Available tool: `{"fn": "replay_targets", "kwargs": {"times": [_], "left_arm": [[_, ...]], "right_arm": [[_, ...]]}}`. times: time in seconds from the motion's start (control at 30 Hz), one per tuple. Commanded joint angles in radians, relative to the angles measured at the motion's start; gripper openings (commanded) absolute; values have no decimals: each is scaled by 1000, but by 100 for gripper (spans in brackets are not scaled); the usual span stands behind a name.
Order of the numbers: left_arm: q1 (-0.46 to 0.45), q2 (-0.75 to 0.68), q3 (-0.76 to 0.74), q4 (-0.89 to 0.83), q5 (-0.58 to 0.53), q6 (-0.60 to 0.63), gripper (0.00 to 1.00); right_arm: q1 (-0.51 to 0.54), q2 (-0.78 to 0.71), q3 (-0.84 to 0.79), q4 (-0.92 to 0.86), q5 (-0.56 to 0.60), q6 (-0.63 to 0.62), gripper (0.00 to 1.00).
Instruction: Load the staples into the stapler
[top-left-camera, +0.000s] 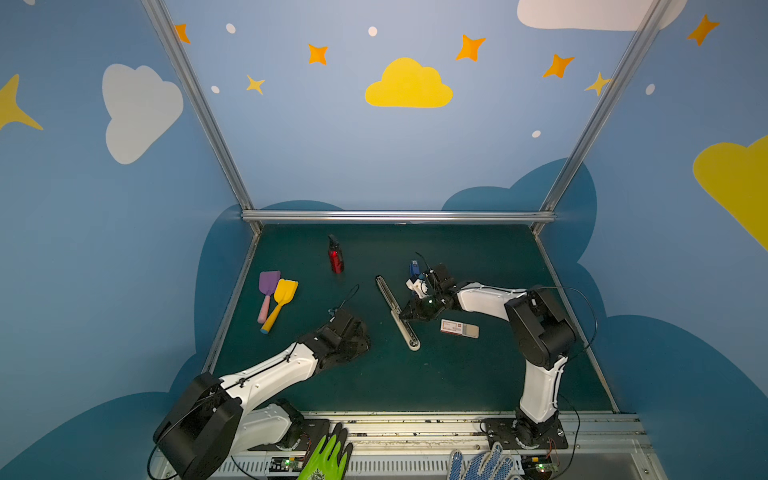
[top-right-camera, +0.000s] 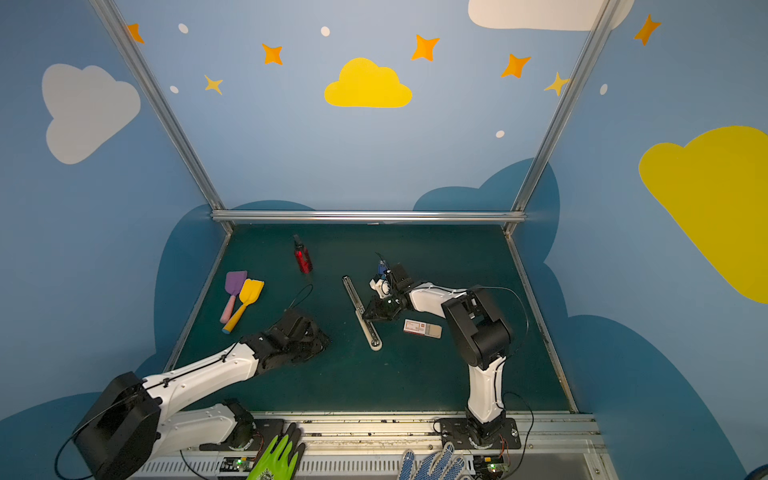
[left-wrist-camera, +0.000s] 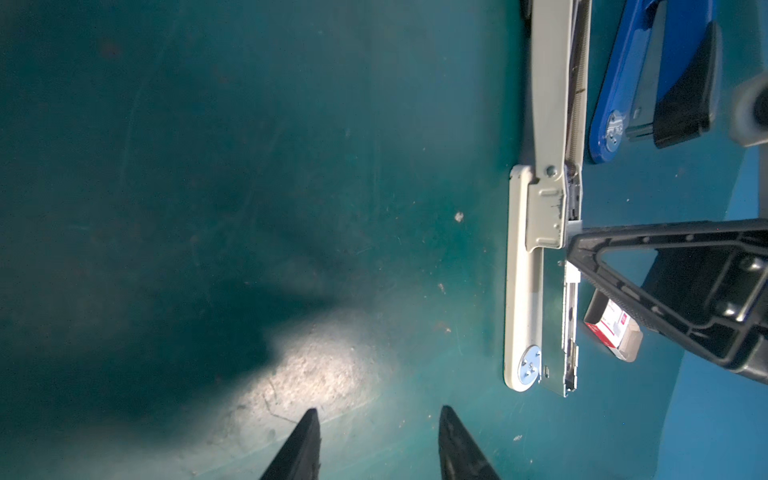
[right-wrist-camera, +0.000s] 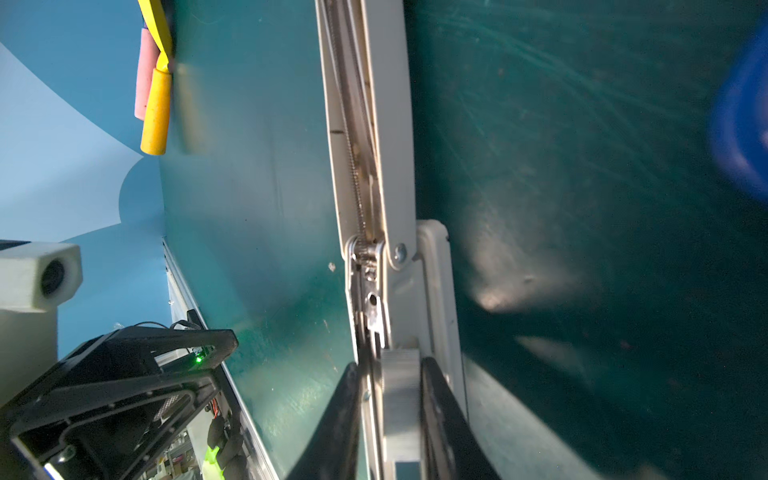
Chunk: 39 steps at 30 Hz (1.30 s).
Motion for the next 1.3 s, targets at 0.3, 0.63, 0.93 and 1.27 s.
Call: {"fn": "replay_targets", "kwargs": {"times": [0.3, 0.63, 0.93, 1.27], "left_arm": [[3, -12, -12, 8, -1, -5, 47], [4, -5, -13, 24, 6, -6, 47], [3, -10, -12, 19, 6, -5, 47], [4, -2, -10, 25, 10, -4, 47]], "right_arm": [[-14, 6, 21, -37, 45, -14, 16], [-6, -74, 21, -101, 155, -64, 16], [66, -88, 53, -152, 279, -113, 15], [167, -146, 58, -151, 491, -166, 16]]}}
